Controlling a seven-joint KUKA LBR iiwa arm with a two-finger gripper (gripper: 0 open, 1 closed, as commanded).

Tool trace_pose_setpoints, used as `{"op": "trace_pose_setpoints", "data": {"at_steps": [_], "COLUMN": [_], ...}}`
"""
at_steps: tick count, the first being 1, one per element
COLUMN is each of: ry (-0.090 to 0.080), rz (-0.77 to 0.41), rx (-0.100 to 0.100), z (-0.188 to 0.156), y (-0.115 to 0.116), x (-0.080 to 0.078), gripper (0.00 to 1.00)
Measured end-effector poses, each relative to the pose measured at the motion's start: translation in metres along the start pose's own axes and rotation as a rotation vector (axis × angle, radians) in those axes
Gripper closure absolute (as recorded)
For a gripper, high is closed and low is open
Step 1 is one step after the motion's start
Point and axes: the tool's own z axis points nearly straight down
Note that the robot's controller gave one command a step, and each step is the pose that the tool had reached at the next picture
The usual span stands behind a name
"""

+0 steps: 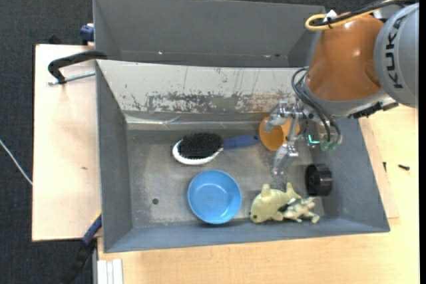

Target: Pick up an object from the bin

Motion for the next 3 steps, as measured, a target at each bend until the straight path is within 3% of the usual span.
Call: {"op": "trace_pose_setpoints", "data": {"at_steps": [1, 2, 3], "ry": [-0.020, -0.023, -0.021], "rz": [0.135, 0.136, 0.174], "rx": [-0.003, -0.002, -0.002], "z": [0.092, 0.090, -0.208], "y": [0.056, 0.054, 0.058], "x": [-0.031, -0.032, -0.031], "gripper": [0.00, 1.00, 1.00]}}
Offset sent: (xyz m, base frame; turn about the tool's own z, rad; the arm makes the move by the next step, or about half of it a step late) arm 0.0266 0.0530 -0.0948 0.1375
